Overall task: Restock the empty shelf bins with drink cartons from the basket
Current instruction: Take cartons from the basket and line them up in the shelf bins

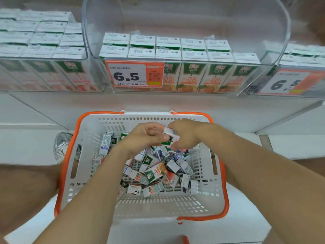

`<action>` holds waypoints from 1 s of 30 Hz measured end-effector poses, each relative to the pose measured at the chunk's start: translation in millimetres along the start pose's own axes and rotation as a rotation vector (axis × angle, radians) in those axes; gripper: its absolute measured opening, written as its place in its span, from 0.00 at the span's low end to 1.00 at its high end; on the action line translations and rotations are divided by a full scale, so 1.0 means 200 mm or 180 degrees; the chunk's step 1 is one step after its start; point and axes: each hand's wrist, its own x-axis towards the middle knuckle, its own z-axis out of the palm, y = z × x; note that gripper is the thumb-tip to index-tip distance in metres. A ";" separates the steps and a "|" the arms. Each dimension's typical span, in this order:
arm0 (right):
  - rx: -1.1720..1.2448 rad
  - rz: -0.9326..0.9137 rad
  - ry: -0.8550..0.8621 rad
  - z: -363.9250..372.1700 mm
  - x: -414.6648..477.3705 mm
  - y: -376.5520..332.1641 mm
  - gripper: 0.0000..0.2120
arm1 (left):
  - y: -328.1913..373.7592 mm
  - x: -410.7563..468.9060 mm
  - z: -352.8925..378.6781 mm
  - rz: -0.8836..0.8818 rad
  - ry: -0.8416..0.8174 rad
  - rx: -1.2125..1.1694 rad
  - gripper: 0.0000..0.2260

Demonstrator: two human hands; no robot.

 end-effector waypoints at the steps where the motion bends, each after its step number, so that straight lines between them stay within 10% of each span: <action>1: 0.0016 0.0014 0.0046 0.00 -0.01 0.00 0.15 | 0.01 -0.01 -0.01 0.0035 0.0063 0.0019 0.21; 6: 0.0027 0.0298 0.0238 0.03 -0.04 0.02 0.14 | -0.22 0.07 -0.11 0.0071 0.1212 0.3169 0.21; 12: 0.0108 0.0269 0.0441 0.07 -0.04 0.03 0.17 | -0.46 0.17 -0.08 -0.0076 0.1232 0.4247 0.32; 30: -0.0190 0.0112 0.0359 0.09 -0.03 0.03 0.11 | -0.44 0.11 -0.07 -0.0215 0.1952 0.3502 0.28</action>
